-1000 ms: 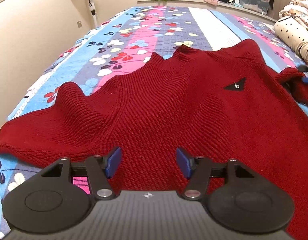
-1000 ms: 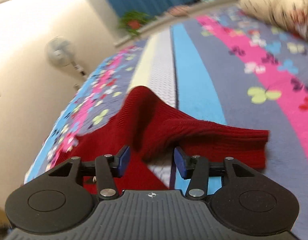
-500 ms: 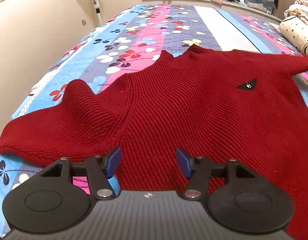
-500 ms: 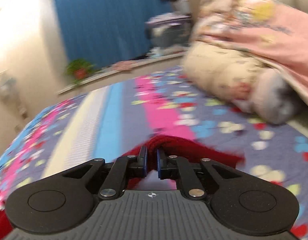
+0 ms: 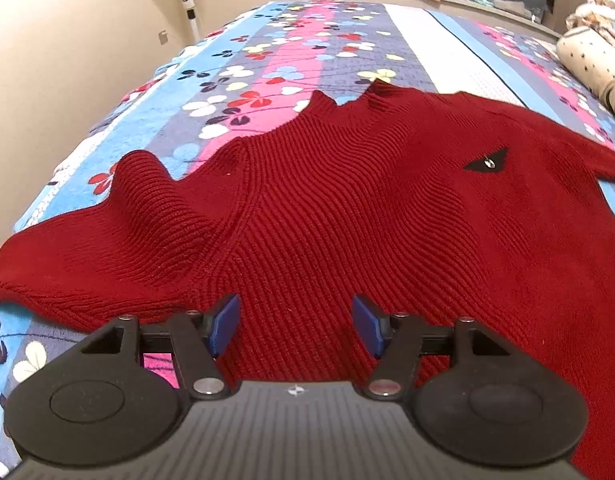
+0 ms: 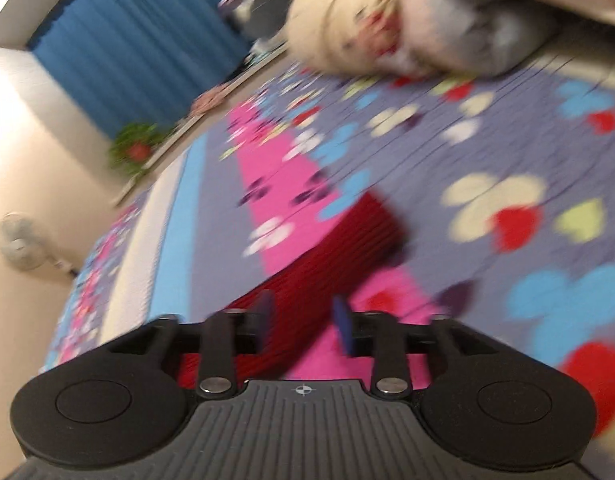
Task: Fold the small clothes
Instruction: 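Grasp the sleeve cuff with the right gripper and stretch the sleeve straight out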
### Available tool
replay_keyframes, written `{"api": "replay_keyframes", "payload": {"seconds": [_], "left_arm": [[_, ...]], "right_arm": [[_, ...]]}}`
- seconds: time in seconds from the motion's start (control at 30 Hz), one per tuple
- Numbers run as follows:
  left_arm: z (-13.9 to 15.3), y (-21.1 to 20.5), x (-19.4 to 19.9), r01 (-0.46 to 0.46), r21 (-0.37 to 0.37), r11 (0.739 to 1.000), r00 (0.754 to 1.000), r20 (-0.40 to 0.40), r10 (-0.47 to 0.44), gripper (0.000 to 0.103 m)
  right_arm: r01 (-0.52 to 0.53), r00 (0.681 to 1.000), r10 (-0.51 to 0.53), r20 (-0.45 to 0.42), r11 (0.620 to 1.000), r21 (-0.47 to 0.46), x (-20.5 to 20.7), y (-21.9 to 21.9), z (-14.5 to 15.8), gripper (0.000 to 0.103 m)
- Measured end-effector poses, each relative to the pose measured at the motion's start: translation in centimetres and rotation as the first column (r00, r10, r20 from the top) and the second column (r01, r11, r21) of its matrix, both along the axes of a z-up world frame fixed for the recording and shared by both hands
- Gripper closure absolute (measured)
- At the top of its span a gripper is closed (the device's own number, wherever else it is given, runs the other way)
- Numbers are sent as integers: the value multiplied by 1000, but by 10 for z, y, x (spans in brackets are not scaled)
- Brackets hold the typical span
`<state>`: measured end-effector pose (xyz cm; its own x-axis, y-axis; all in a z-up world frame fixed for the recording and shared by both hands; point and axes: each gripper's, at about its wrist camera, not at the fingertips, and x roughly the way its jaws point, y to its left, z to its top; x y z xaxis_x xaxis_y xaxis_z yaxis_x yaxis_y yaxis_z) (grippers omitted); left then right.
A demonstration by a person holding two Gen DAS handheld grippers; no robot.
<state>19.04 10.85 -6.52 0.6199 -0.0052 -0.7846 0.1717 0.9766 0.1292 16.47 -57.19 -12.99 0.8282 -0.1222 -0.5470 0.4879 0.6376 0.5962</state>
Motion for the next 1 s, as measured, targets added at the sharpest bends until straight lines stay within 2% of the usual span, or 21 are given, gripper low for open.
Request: {"api": "replay_keyframes", "payload": {"seconds": [0.03, 0.1, 0.13, 0.17, 0.23, 0.27, 0.33, 0.37, 0.4, 0.5, 0.53, 0.57, 0.6, 0.63, 0.7, 0.73, 0.8, 0.83, 0.9, 1.0], "left_arm": [[-1, -1, -1, 4, 5, 1000, 1000, 1, -4, 35], [-1, 0, -1, 2, 8, 1000, 1000, 1, -2, 35], [-2, 1, -1, -1, 4, 1000, 1000, 1, 1, 35], [-1, 2, -1, -2, -2, 1000, 1000, 3, 2, 35], [1, 3, -2, 2, -7, 1000, 1000, 13, -2, 35], [2, 3, -2, 4, -10, 1000, 1000, 17, -3, 35], [4, 6, -3, 4, -31, 1000, 1000, 22, -4, 35], [5, 7, -3, 8, -42, 999, 1000, 21, -7, 35], [6, 8, -4, 12, -49, 999, 1000, 22, -11, 35], [10, 16, -3, 1, -71, 997, 1000, 30, 1, 35], [11, 21, -2, -14, -90, 996, 999, 28, 17, 35], [13, 27, -1, -32, -108, 994, 999, 26, 35, 35], [14, 33, -1, -50, -124, 991, 998, 26, 54, 35], [16, 40, -1, -71, -141, 987, 997, 24, 76, 35], [18, 53, -1, -106, -169, 980, 994, 14, 110, 35], [18, 60, -2, -123, -180, 976, 992, 4, 126, 35], [18, 74, -5, -152, -217, 964, 988, -30, 150, 35], [18, 81, -8, -160, -243, 957, 987, -51, 152, 35], [17, 90, -19, -163, -288, 944, 986, -83, 145, 35], [14, 102, -44, -160, -358, 920, 984, -129, 121, 35]], "right_arm": [[-5, 1000, 5, -22, 1000, 6, 11, 0, -3, 49], [17, 996, -15, -86, 999, 27, 30, 7, -13, 49], [22, 994, -17, -110, 999, 40, 40, 10, -14, 57], [18, 991, -14, -132, 999, 27, 49, 14, -15, 86], [-5, 989, -5, -151, 998, -60, 62, 22, -9, 88], [21, 991, -37, -126, 991, -129, 63, 24, 1, 89], [144, 988, -152, -39, 975, -168, 55, 15, 19, 89], [196, 979, -204, -30, 965, -175, 54, 9, 24, 88], [193, 976, -209, -63, 962, -195, 58, 7, 24, 88], [42, 969, -107, -221, 959, -280, 74, 17, 18, 83], [40, 959, -127, -252, 945, -323, 74, 21, 20, 82], [62, 951, -165, -261, 930, -363, 62, 29, 24, 76], [75, 950, -179, -254, 925, -372, 53, 33, 28, 73], [65, 957, -159, -243, 933, -355, 43, 36, 31, 70], [-28, 974, -39, -221, 956, -293, 21, 48, 37, 70], [-85, 976, 25, -218, 958, -273, 11, 58, 42, 70], [-230, 958, 180, -222, 946, -227, -13, 85, 48, 67], [-296, 941, 249, -228, 934, -201, -23, 96, 50, 64], [-433, 885, 391, -252, 892, -134, -46, 124, 48, 60], [-547, 809, 520, -274, 836, -28, -79, 155, 40, 59]]}}
